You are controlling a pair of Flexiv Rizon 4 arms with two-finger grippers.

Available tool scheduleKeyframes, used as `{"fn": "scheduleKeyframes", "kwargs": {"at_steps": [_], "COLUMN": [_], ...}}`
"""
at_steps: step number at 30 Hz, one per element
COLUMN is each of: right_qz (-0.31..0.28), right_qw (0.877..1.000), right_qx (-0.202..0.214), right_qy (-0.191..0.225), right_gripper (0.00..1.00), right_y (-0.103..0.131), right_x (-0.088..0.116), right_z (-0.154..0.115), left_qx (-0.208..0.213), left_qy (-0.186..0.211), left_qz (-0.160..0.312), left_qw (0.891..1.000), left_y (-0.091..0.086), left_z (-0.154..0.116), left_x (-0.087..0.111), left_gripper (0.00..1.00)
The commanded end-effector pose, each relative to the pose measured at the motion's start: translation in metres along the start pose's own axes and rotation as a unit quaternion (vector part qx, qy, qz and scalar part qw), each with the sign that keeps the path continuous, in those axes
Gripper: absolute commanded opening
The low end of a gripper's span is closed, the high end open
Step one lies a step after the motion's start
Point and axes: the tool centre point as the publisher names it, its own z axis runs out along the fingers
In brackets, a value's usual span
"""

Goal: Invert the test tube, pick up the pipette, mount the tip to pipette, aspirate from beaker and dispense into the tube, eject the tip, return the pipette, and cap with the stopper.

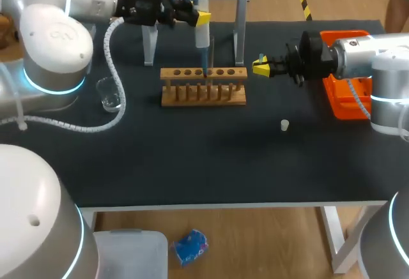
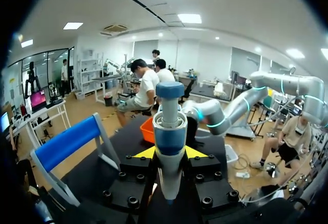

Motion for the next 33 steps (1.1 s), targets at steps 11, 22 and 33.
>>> {"fn": "scheduleKeyframes", "kwargs": {"at_steps": [11, 22, 33], "right_qz": [0.000, 0.000, 0.000], "right_qw": [1.000, 1.000, 1.000], "right_qx": [0.001, 0.001, 0.001], "right_qy": [-0.001, -0.001, -0.001], "right_gripper": [0.00, 0.00, 0.00], "right_y": [0.0005, 0.0005, 0.0005], "right_x": [0.0005, 0.0005, 0.0005], "right_z": [0.0000, 0.0000, 0.0000], "left_qx": [-0.013, -0.011, -0.011], "left_qy": [0.022, 0.030, 0.030], "left_qz": [0.016, 0.015, 0.015], "left_qw": [1.000, 0.999, 0.999], "left_y": [-0.0041, -0.0021, -0.0021], "left_z": [0.0084, 0.0073, 0.0073], "left_x": [-0.0094, -0.0072, -0.0072], "left_gripper": [0.00, 0.00, 0.00]}}
